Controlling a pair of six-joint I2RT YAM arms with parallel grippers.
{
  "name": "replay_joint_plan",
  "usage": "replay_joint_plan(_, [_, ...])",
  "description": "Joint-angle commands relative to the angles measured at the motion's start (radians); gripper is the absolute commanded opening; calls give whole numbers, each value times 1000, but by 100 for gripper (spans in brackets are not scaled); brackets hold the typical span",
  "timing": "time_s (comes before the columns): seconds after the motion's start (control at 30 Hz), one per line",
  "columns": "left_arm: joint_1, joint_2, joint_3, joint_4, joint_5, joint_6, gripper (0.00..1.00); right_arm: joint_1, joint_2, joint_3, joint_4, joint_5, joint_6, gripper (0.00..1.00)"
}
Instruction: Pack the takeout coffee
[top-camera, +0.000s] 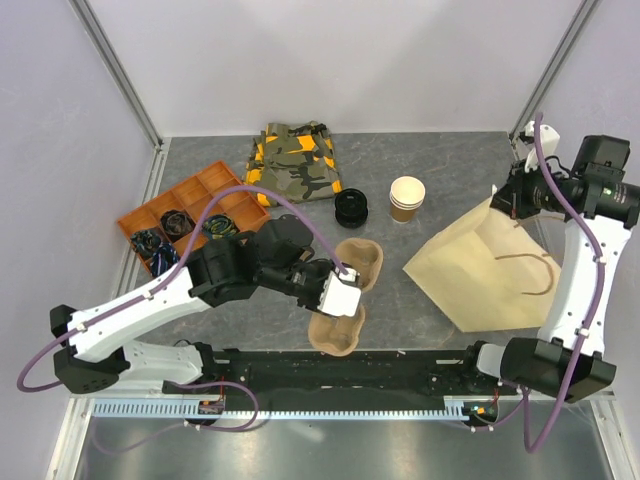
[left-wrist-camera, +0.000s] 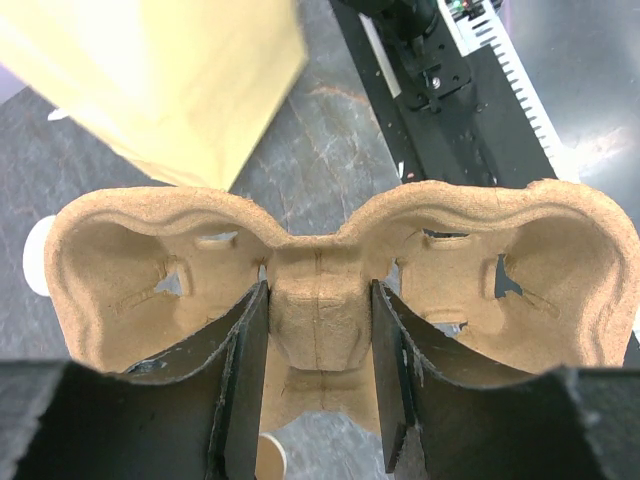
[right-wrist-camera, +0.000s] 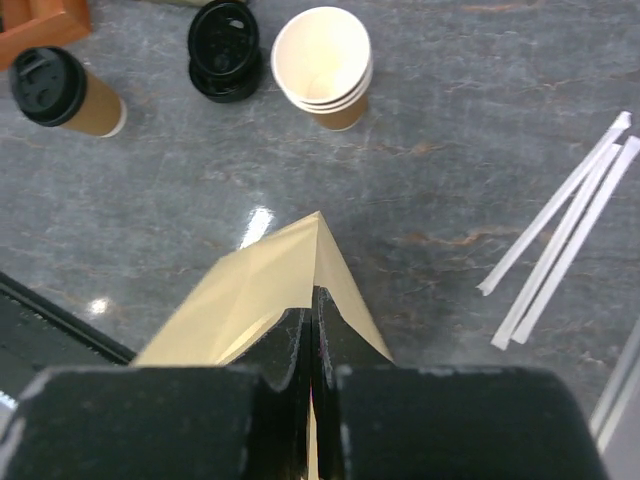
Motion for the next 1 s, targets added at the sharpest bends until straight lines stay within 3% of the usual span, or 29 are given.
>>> replay_joint_plan(0.0, [5,-44,-22,-13,-47,-61,28,50,-71,-23,-34,-48,74,0])
replay_joint_plan(0.2, [98,-62,-42,23,-16,-159,27,198,-91,-119,219,33,419,0])
replay_joint_plan(0.33, [200,-81,-70,53,10,-234,26,323,-77,-179,339,284,840,0])
replay_joint_plan(0.43, [264,-113,-91,66,30,-286,26,388,-40,-201,287,429,989,0])
replay_joint_plan(0.47, [275,-134,-97,67,33,-303,26,452,-37,-202,276,453,1015,0])
replay_joint_plan(0.7, [356,-208,-174,92,55,-351,26,528,-108,-225,258,558,1181,0])
replay_joint_plan(0.97, [387,-222,-200,104,70,-363,25,542,-51,-132,199,702,1135,0])
